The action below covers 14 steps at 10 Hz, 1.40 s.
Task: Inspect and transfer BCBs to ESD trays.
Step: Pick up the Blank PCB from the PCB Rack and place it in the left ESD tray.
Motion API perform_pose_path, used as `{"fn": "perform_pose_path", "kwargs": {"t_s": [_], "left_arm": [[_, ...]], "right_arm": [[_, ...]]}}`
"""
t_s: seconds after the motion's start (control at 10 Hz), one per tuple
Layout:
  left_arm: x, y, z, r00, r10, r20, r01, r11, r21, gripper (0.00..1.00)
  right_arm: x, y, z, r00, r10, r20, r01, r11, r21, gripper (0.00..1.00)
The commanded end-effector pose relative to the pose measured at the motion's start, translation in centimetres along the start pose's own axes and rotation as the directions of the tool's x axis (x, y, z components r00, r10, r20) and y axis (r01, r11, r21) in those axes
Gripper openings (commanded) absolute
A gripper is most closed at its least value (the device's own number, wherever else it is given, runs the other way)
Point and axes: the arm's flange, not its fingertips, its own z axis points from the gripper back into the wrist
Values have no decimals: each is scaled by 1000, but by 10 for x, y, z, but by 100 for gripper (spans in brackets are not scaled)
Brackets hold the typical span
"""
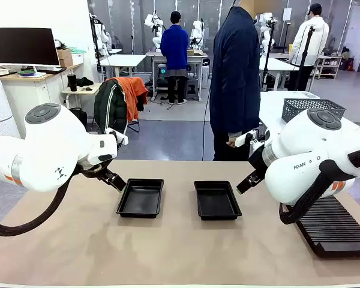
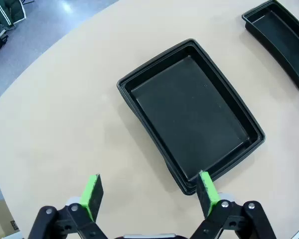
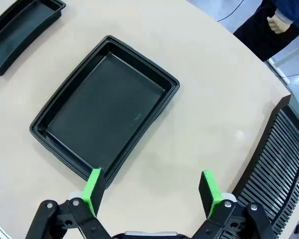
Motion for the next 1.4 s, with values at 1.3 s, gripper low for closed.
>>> {"fn": "perform_pose_path", "kwargs": {"t_s": [1.3], "left_arm": [[0, -1, 0, 1000, -2, 0, 2, 1000, 0, 100]], "right_arm": [[13, -7, 24, 995, -97, -1, 97, 992, 86, 100]]}}
